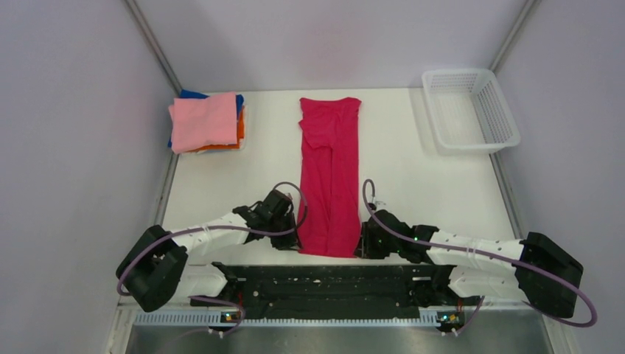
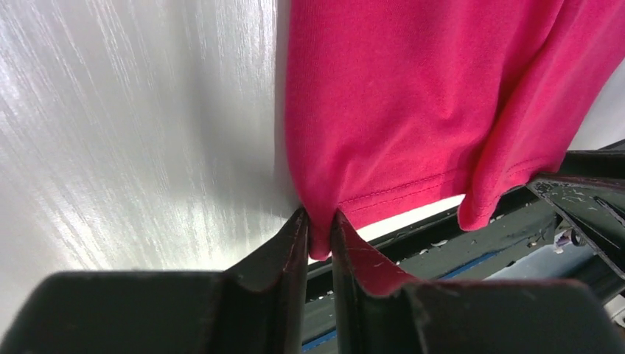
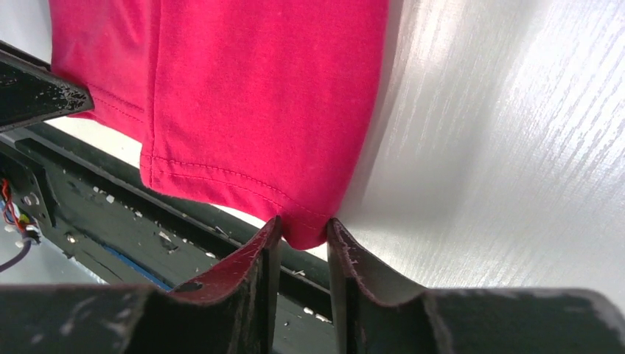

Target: Fold and stack the t-shirts

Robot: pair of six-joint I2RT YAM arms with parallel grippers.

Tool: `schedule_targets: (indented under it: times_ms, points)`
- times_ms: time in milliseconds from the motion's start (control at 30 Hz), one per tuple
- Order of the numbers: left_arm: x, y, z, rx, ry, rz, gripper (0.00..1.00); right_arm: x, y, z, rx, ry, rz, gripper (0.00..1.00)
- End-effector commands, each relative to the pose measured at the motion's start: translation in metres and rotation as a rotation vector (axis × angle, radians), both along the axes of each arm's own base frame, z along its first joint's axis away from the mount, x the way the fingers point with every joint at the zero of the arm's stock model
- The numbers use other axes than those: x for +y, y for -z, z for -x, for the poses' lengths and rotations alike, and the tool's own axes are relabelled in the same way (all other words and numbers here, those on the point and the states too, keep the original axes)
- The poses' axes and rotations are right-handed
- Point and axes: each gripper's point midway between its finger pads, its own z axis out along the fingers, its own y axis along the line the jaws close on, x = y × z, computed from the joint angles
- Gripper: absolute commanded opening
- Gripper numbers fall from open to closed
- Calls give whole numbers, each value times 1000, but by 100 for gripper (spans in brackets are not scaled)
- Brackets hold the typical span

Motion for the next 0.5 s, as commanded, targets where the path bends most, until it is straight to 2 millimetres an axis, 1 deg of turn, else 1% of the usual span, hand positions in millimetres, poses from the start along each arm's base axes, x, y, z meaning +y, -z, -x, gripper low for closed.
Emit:
schedule_targets:
  times_ms: [0,33,100,200,267,367,467]
  points:
    - [-4,2,-1,-16,11,5,14,8,-5,-11,-33,32,-47,23]
    - [-4,2,0,-11,9,4,2,9,-5,-11,-31,34,-48,19]
    - [-5,1,7,6,9,11,0,7,-4,-7,-12,39,-52,11]
    - [-5,-2,20,14,12,19,0,6,-5,7,35,23,-95,0]
    - [-1,-2,28,19,0,8,0,2,-3,16,59,23,-123,0]
    - [8,-2,37,28,-25,-5,0,-4,-5,24,65,22,-162,0]
    - [3,-10,39,4,-14,42,0,-4,-12,25,46,8,-192,0]
